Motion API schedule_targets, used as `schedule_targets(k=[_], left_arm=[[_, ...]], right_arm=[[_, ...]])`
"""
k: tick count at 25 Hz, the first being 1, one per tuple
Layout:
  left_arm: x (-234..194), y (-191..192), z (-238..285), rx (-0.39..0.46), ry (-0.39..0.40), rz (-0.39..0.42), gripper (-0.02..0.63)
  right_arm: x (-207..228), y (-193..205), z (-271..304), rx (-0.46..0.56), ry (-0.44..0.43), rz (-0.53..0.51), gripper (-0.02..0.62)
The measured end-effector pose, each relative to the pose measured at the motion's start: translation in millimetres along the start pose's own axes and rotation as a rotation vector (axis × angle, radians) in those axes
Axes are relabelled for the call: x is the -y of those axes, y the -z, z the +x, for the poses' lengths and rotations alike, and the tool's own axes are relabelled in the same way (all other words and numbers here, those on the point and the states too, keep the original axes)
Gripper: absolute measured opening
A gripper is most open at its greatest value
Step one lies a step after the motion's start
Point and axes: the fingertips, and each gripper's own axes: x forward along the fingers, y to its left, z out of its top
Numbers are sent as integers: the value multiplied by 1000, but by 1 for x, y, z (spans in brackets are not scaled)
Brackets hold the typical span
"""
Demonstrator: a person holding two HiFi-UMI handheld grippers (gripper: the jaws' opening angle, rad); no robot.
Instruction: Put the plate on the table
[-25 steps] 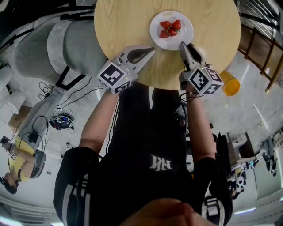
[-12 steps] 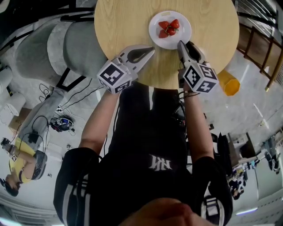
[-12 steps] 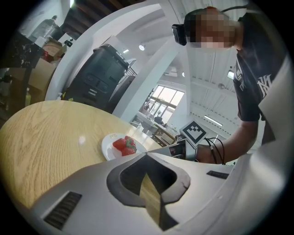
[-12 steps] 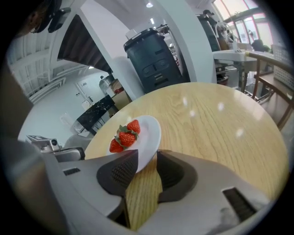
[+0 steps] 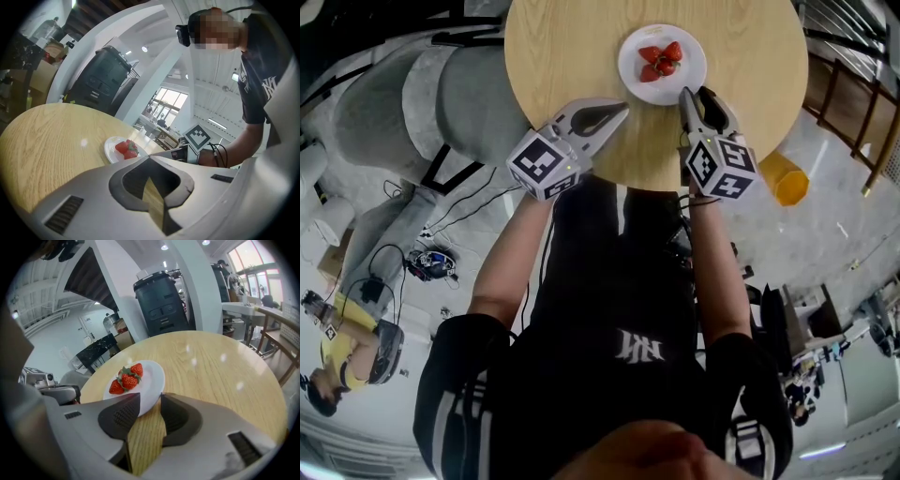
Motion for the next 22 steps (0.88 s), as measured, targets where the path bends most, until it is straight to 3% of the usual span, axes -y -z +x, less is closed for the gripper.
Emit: schedule_targets(k=[9, 13, 18, 22], left_arm=[[-2, 1, -2, 4, -1, -1, 8], [1, -3, -4, 5, 0, 13, 8], [12, -33, -15, 15, 6, 70, 8], [17, -88, -18, 64, 20, 178, 8]], right_arm=[[0, -3, -3, 26, -10, 6, 142], [-5, -11, -11, 45, -24, -3, 95], [-26, -38, -41, 92, -54, -45, 7], [-54, -97, -72, 197, -97, -165, 5]])
